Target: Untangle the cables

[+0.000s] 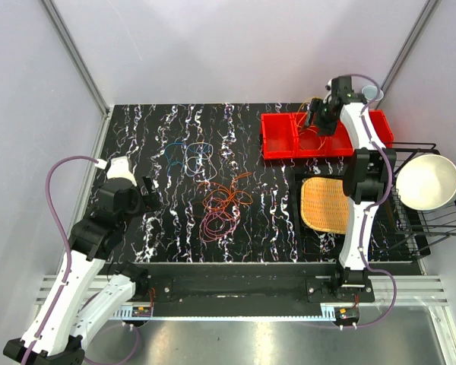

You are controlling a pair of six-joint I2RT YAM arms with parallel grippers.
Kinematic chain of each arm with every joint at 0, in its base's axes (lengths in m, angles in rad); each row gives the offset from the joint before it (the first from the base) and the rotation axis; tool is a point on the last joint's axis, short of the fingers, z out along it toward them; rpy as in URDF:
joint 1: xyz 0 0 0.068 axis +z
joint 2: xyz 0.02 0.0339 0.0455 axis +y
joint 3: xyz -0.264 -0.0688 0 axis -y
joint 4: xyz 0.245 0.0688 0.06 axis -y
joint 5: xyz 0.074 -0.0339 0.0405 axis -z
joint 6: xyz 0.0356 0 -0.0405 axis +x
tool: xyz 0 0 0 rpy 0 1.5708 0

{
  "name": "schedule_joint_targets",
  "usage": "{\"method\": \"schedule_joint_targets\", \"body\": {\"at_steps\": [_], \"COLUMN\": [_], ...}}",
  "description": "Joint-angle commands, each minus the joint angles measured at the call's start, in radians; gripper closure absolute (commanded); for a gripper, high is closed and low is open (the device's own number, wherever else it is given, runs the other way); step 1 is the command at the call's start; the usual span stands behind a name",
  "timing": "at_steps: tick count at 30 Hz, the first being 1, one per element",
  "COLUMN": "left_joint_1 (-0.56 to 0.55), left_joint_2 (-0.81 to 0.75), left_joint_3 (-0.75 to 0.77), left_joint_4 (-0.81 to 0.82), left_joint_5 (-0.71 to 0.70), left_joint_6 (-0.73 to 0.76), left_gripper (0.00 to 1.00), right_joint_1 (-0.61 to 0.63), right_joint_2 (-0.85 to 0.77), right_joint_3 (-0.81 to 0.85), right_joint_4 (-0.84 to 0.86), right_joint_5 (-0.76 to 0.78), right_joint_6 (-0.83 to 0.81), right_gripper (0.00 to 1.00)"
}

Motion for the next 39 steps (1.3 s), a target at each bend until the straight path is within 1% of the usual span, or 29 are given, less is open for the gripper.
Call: {"method": "schedule_joint_targets", "body": {"at_steps": [1,2,3,4,5,6,8,12,13,16,20,24,26,30,31,33,37,39], "left_joint_1": [0.006,0.006,0.006,0.008,0.008,0.008,0.008,0.008,0.008,0.008,0.008,0.008,0.008,0.008,0.008,0.008,0.008,0.008], "left_joint_2": [-0.007,-0.008,-0.010,-0.008,-0.008,-0.007,-0.004,-0.005,-0.007,-0.014,-0.019,-0.016,-0.018,-0.013,-0.013,-0.013,-0.013,-0.011], "left_joint_3": [-0.004,-0.004,-0.004,-0.004,-0.002,-0.004,-0.004,-0.004,-0.004,-0.005,-0.005,-0.004,-0.005,-0.004,-0.002,-0.004,-0.004,-0.002], "left_joint_4": [0.048,0.048,0.048,0.049,0.048,0.046,0.048,0.044,0.044,0.043,0.041,0.041,0.043,0.043,0.043,0.041,0.041,0.043], "left_joint_5": [0.002,0.002,0.000,0.002,0.002,0.002,0.003,0.000,-0.001,-0.006,-0.008,-0.008,-0.008,-0.006,-0.006,-0.008,-0.008,-0.009], "left_joint_6": [0.007,0.007,0.005,0.005,0.005,0.007,0.005,0.004,-0.001,-0.002,-0.004,-0.004,-0.004,-0.004,-0.004,-0.004,-0.005,-0.005], "left_gripper": [0.07,0.07,0.07,0.07,0.07,0.07,0.07,0.07,0.07,0.07,0.07,0.07,0.07,0.07,0.07,0.07,0.07,0.07], "right_joint_1": [0.007,0.007,0.007,0.007,0.007,0.006,0.002,0.002,0.002,0.002,0.001,0.001,0.002,0.002,0.002,0.002,0.002,0.002], "right_joint_2": [0.020,0.049,0.068,0.092,0.153,0.183,0.172,0.181,0.187,0.174,0.119,0.092,0.068,-0.013,-0.042,-0.067,-0.116,-0.135], "right_joint_3": [0.194,0.259,0.292,0.327,0.414,0.447,0.357,0.277,0.257,0.213,0.156,0.143,0.116,0.047,0.041,0.042,0.065,0.047], "right_joint_4": [-0.242,-0.288,-0.373,-0.420,-0.473,-0.540,-0.524,-0.524,-0.523,-0.517,-0.485,-0.507,-0.497,-0.448,-0.446,-0.451,-0.477,-0.489], "right_joint_5": [0.053,0.082,0.088,0.088,0.075,0.064,0.012,-0.071,-0.117,-0.188,-0.200,-0.205,-0.238,-0.321,-0.336,-0.334,-0.274,-0.301], "right_joint_6": [-0.018,-0.017,-0.015,-0.018,-0.026,-0.029,-0.015,0.041,0.046,0.031,0.055,0.041,0.032,0.041,0.044,0.051,0.054,0.040], "right_gripper": [0.30,0.29,0.26,0.25,0.24,0.23,0.21,0.20,0.19,0.11,0.09,0.07,0.04,0.03,0.00,0.00,0.00,0.00]}}
